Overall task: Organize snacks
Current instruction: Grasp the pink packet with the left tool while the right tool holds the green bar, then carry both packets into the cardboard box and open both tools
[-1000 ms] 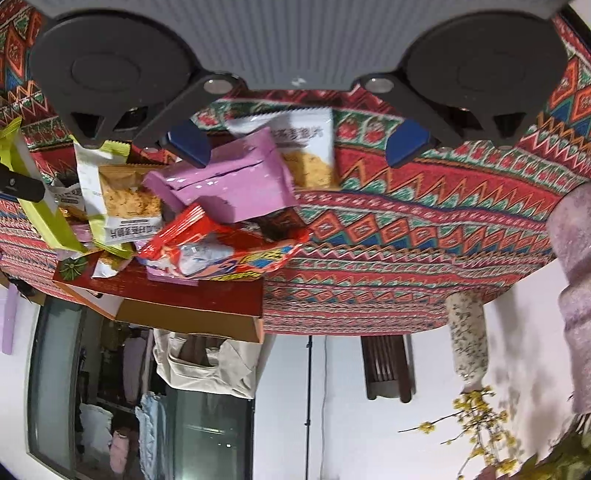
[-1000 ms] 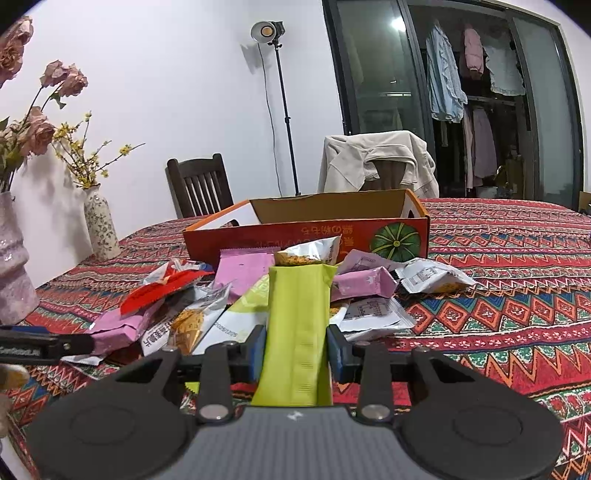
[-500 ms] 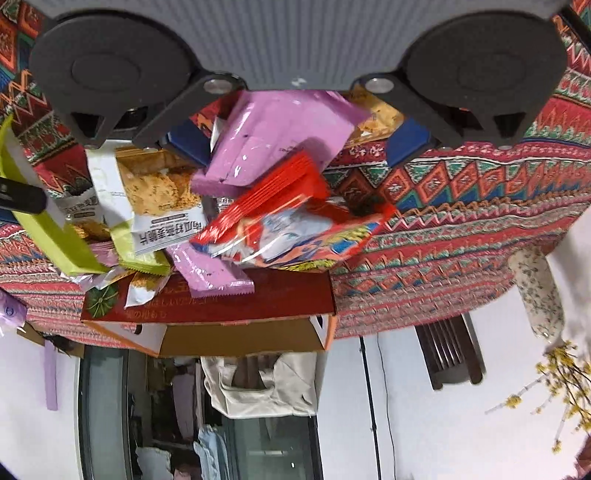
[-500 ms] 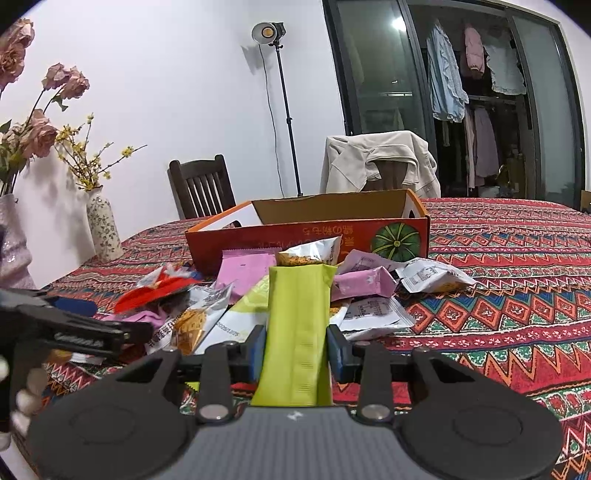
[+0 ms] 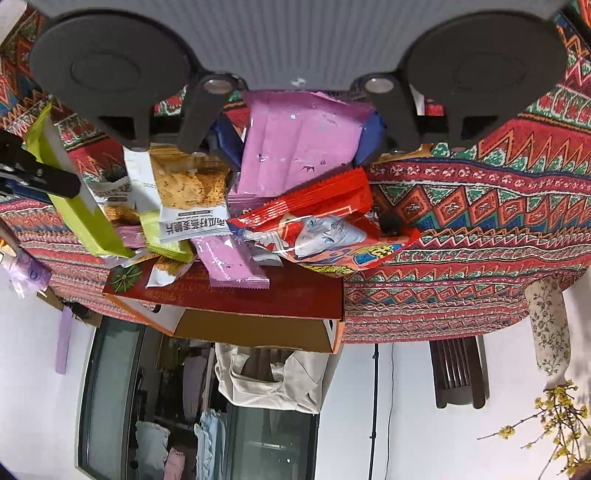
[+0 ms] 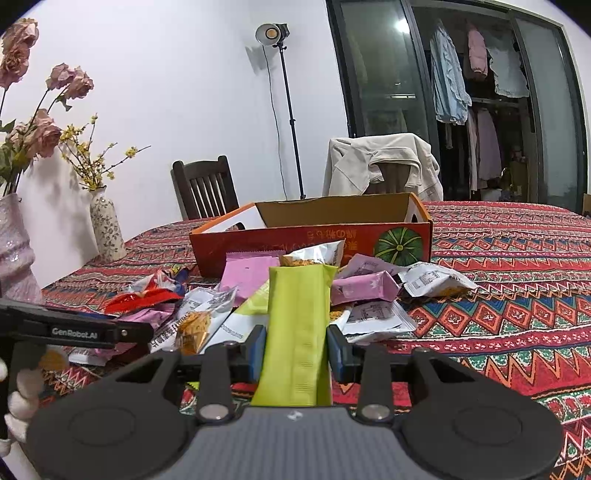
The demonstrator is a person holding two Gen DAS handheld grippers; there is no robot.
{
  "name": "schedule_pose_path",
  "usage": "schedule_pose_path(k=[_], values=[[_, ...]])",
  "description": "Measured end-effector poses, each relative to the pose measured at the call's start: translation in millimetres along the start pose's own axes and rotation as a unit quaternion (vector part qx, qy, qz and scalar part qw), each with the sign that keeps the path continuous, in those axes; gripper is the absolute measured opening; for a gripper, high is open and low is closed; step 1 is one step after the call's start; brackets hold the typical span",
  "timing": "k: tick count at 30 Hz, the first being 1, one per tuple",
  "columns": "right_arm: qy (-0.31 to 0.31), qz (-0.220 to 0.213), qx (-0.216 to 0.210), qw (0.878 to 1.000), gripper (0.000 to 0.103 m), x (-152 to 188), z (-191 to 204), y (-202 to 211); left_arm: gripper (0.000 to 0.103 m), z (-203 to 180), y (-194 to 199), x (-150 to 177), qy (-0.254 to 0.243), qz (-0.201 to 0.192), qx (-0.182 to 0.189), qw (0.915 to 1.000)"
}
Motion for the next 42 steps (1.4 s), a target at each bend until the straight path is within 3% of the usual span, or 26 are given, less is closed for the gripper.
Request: schedule_pose_path(k=[8,10,14,17,18,19,21,22,28,30,31,42], values=[[0.006,-0.008,0.003,1.0,0.034,-3,3,9,0.064,-4,32,3,0.002,-0.037,0.011,0.9993],[0.008,-0.012,0.004,1.0,0.034,-4,4,11,0.031,-7,42,2,-0.002,-0.049,0.026,0.9985],[0.012,-0.019,0.004,1.0,0.034,-8,7,16,0.031,-14,54,-5,-0.009,-0.07,0.038,0.9968],[0.013,-0.02,0.005,1.0,0.034,-8,8,19,0.032,-16,49,-3,-0.011,-0.063,0.03,0.9975],[0.013,-0.02,0.006,1.0,0.034,-8,8,19,0.04,-15,46,-1,-0.009,-0.056,0.025,0.9981],[0.012,-0.02,0.007,1.0,0.034,-8,7,20,0.057,-14,42,2,-0.006,-0.047,0.02,0.9987],[0.011,-0.019,0.008,1.0,0.034,-7,6,21,0.081,-13,39,8,-0.002,-0.035,0.015,0.9993],[0.011,-0.019,0.008,1.0,0.034,-7,7,21,0.085,-14,39,11,-0.005,-0.032,0.01,0.9994],[0.013,-0.013,0.003,1.0,0.034,-3,10,21,0.082,-15,27,28,-0.012,0.008,-0.005,0.9999],[0.013,-0.012,0.002,1.0,0.034,-2,11,21,0.066,-12,22,34,-0.008,0.019,-0.01,0.9997],[0.013,-0.011,0.002,1.0,0.034,-1,11,22,0.064,-10,21,36,-0.006,0.023,-0.012,0.9997],[0.015,-0.012,0.002,1.0,0.034,-1,12,24,0.063,-18,43,28,-0.008,-0.024,0.015,0.9996]])
Point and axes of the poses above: each gripper's, at about its wrist camera, not at the fingertips, and y roughly against the way its jaws point, z to its left, x to its underside, the point moved 4 cm from there along -y, roughly the way its jaws point, and after that the axes turned 11 degrees about y, right-handed, at the moved point
